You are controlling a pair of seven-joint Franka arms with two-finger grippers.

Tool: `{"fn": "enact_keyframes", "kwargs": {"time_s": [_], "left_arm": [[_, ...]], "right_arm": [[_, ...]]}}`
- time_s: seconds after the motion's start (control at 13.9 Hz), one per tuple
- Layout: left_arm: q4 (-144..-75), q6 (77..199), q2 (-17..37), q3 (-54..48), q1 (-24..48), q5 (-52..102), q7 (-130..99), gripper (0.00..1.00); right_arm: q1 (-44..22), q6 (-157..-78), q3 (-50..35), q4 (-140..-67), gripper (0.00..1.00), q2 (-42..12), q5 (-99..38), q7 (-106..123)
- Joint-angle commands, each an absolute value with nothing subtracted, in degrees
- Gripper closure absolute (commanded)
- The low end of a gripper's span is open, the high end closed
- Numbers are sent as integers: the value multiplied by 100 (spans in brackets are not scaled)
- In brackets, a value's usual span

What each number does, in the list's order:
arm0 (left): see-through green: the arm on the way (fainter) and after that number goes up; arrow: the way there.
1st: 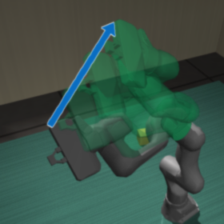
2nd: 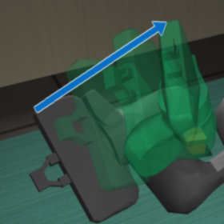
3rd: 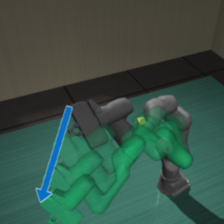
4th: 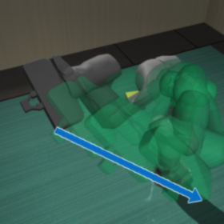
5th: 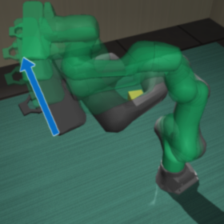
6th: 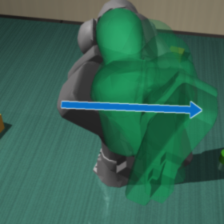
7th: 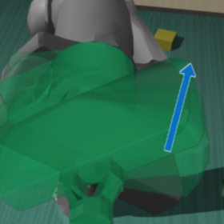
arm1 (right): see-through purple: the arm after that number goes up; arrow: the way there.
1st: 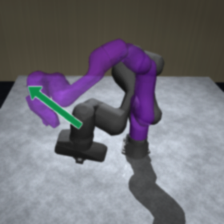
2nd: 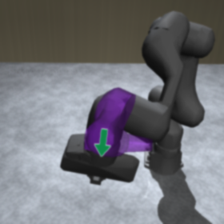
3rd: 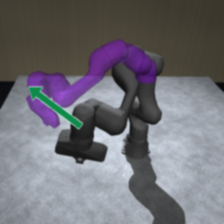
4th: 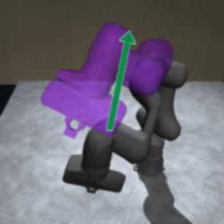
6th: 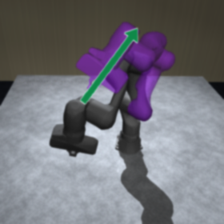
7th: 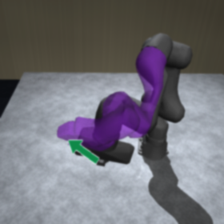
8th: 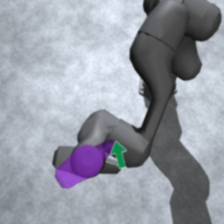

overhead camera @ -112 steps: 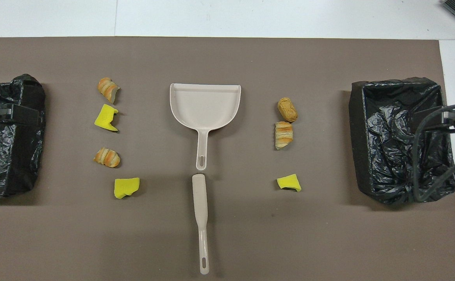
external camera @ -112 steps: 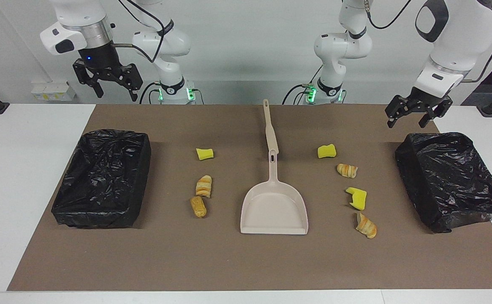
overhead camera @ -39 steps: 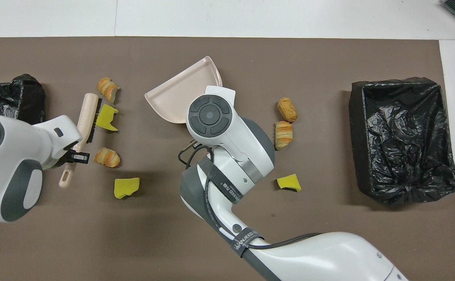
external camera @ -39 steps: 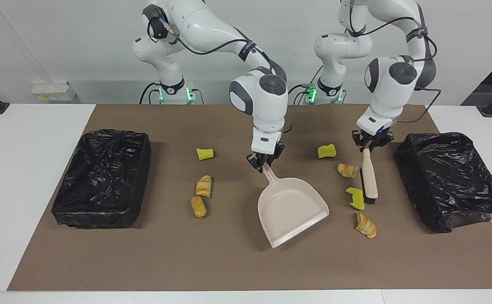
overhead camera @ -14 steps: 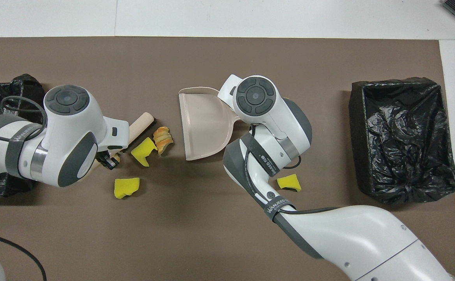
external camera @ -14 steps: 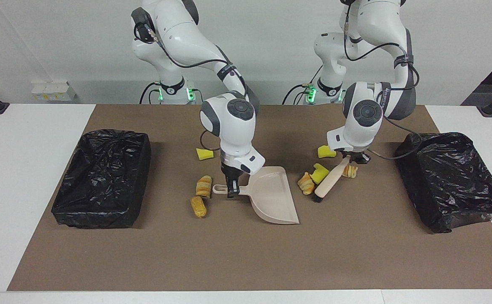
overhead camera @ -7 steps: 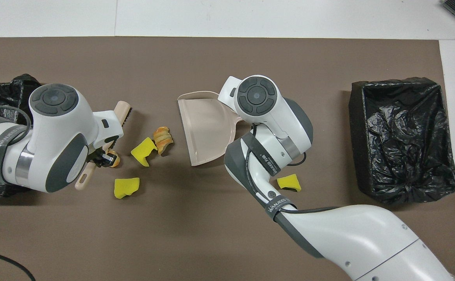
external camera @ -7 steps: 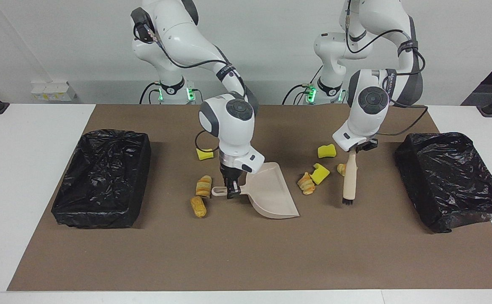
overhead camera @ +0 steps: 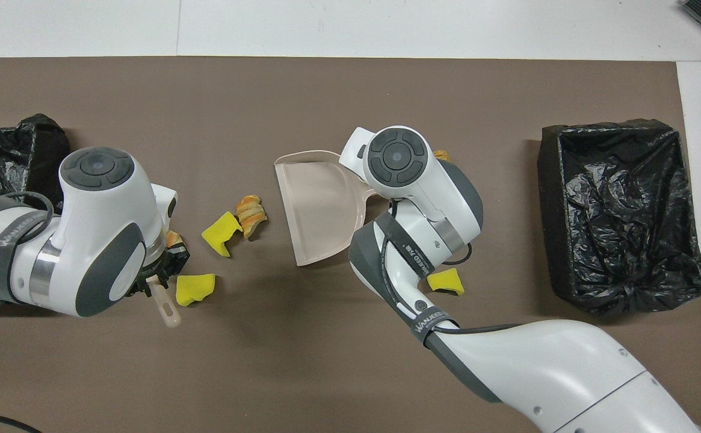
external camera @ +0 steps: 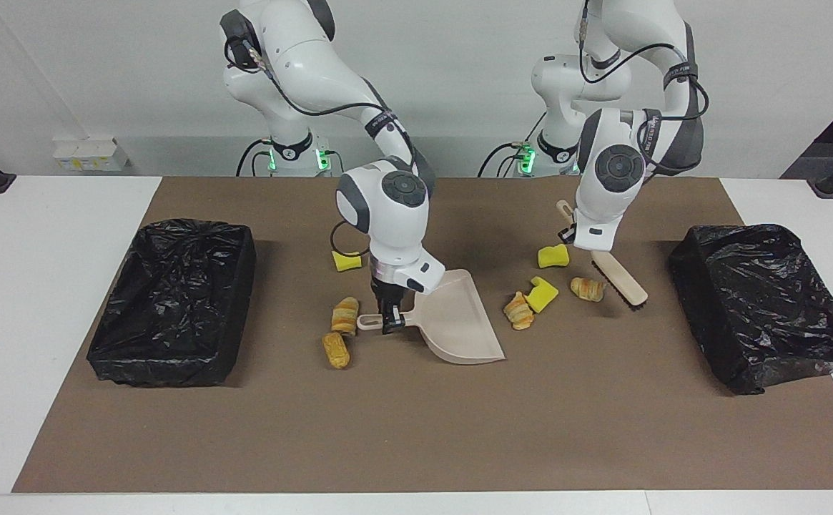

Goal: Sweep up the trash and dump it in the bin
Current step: 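Push the debris into the dustpan held by the right gripper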

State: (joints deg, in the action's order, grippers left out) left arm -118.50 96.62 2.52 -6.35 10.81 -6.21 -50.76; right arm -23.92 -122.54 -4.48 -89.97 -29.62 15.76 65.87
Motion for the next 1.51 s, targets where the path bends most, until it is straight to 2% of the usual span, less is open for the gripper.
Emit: {"fn": "enact_keyframes", "kwargs": {"time_s": [0.0, 0.14, 0.58, 0.79, 0.93, 1.44], "left_arm": [[-13345, 10358, -744, -571, 1151, -396, -5475, 100], [-13798, 10949, -958, -580, 1221, -133, -5415, 100], [-13755, 11661, -853, -580, 1800, 869, -4492, 100], [-13360, 11960, -362, -580, 2090, 1150, -4175, 100], [-13229, 12357, -221, -589, 2179, 1370, -4027, 100], [-12842, 12559, -19, -598, 2697, 1906, -2314, 100]], "right_arm": [[-2373, -12235, -527, -9544, 100, -2611, 1608, 6179], [-2373, -12199, -527, -9659, 100, -2540, 1233, 5917], [-2408, -12261, -527, -9677, 100, -2593, 1204, 5590], [-2408, -12252, -527, -9677, 100, -2593, 1204, 5581], [-2400, -12261, -527, -9677, 100, -2593, 1204, 5590], [-2382, -12287, -519, -9615, 100, -2637, 1187, 5590]]}}
